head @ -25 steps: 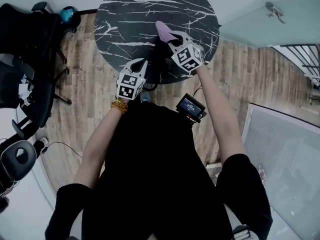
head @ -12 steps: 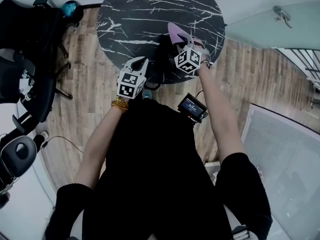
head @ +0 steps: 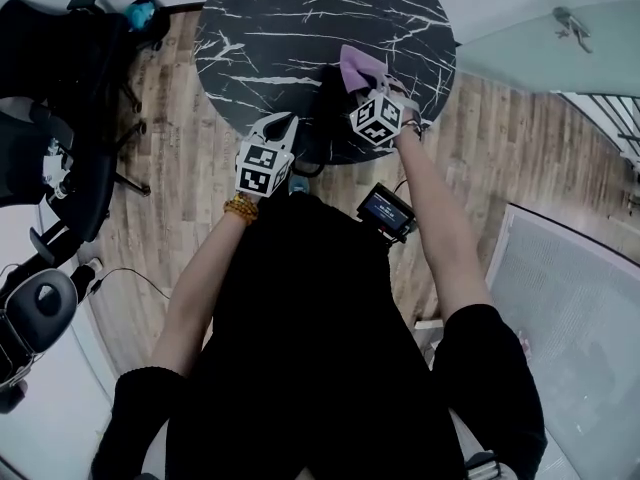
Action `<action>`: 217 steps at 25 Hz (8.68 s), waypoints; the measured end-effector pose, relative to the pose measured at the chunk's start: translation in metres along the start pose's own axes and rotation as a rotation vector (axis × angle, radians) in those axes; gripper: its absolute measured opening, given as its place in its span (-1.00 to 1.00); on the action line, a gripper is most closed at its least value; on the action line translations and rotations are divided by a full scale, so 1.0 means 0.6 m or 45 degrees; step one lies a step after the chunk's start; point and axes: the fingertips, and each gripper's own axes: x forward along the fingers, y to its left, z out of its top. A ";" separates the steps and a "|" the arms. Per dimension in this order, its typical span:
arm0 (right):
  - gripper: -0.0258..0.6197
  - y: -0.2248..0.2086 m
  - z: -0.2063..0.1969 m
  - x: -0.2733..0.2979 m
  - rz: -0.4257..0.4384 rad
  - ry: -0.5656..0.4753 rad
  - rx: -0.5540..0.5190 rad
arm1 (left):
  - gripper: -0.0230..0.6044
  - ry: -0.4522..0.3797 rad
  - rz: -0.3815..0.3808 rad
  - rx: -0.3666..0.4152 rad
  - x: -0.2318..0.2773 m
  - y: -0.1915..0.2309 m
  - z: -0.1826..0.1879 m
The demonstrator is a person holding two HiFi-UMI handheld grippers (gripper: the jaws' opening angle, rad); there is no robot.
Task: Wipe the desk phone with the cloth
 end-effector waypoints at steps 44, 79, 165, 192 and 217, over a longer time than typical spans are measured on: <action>-0.74 0.065 -0.009 -0.004 0.035 0.034 0.266 | -0.88 0.020 -0.068 0.046 0.016 -0.050 -0.006; -0.74 0.127 -0.011 -0.016 0.029 0.069 0.340 | -0.88 0.021 -0.062 0.068 0.007 -0.055 -0.009; -0.74 0.218 -0.012 -0.104 0.913 0.089 0.286 | -0.88 0.053 -0.078 0.029 0.004 -0.063 -0.040; -0.73 0.018 -0.066 -0.028 -0.020 0.207 0.045 | -0.88 0.045 -0.078 -0.006 0.024 -0.057 -0.025; -0.74 0.061 -0.076 -0.028 -0.001 0.244 0.061 | -0.88 0.054 -0.098 0.017 0.026 -0.073 -0.032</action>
